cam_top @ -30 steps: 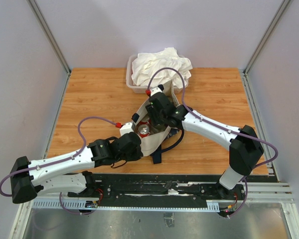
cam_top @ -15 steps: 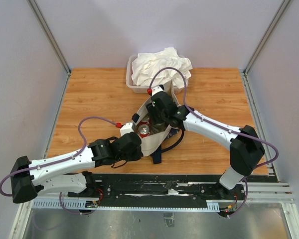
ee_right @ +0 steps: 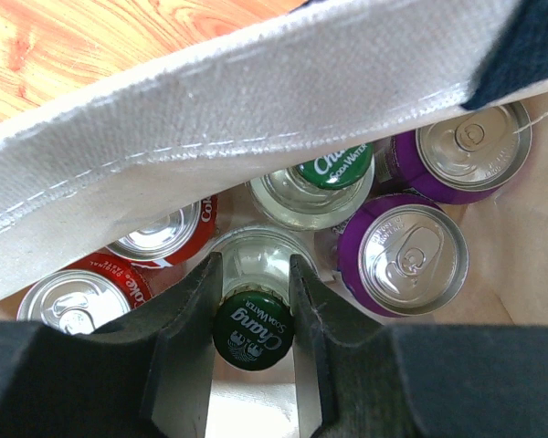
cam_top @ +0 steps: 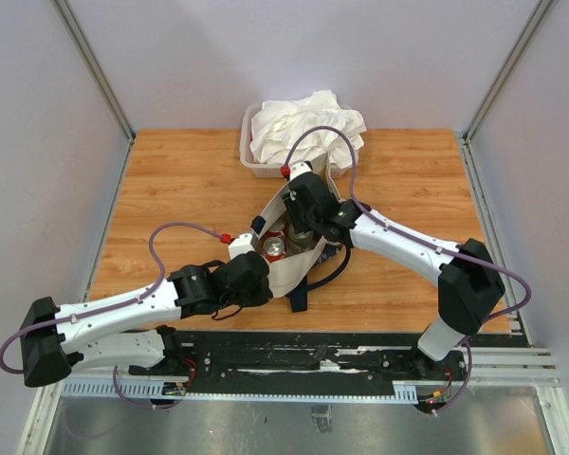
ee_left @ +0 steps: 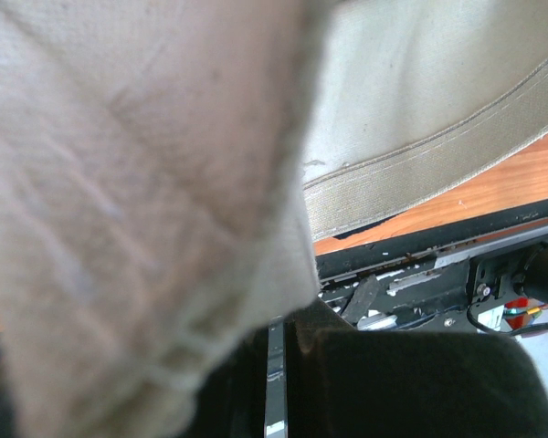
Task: Take the beverage out of the canvas bag
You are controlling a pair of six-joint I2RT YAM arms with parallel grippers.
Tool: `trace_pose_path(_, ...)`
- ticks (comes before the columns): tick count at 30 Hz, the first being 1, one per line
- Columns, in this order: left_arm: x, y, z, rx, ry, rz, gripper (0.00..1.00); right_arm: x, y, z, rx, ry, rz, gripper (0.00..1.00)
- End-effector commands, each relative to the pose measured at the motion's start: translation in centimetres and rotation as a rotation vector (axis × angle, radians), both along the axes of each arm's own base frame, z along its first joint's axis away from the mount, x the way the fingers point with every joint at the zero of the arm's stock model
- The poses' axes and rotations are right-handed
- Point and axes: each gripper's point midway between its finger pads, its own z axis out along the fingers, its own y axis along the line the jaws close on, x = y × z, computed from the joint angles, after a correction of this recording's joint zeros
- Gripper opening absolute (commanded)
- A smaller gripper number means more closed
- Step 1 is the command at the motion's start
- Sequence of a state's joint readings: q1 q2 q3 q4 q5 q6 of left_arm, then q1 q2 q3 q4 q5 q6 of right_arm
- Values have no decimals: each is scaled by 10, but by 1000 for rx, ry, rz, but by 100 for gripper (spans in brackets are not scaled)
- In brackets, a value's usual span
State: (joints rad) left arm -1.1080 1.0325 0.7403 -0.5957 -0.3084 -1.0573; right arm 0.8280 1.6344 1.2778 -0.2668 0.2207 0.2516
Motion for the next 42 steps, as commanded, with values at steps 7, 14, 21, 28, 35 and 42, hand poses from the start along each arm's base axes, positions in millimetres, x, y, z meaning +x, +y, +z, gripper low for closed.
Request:
trace_pose_path(7,0,-9,3,-51,1,3,0,8,-2,38,-10,-49,23,1)
trace_pose_path(14,2,-14,4,-58,-4,-8,0,6,1,111,75,-159,71,1)
trace_pose_path(21,4,-22,4,-63,-12,-25,0,-6,-5,170,149,-237,104,1)
trace_pose_path(28,6,-28,5,-69,-17,-38,0,-23,-28,250,196,-370,111,1)
trace_pose_path(35,6,-30,7,-74,-21,-47,1,-38,-83,332,207,-571,7,1)
trace_pose_path(42,6,-30,5,-79,-20,-49,1,-33,-164,350,63,-668,-257,1)
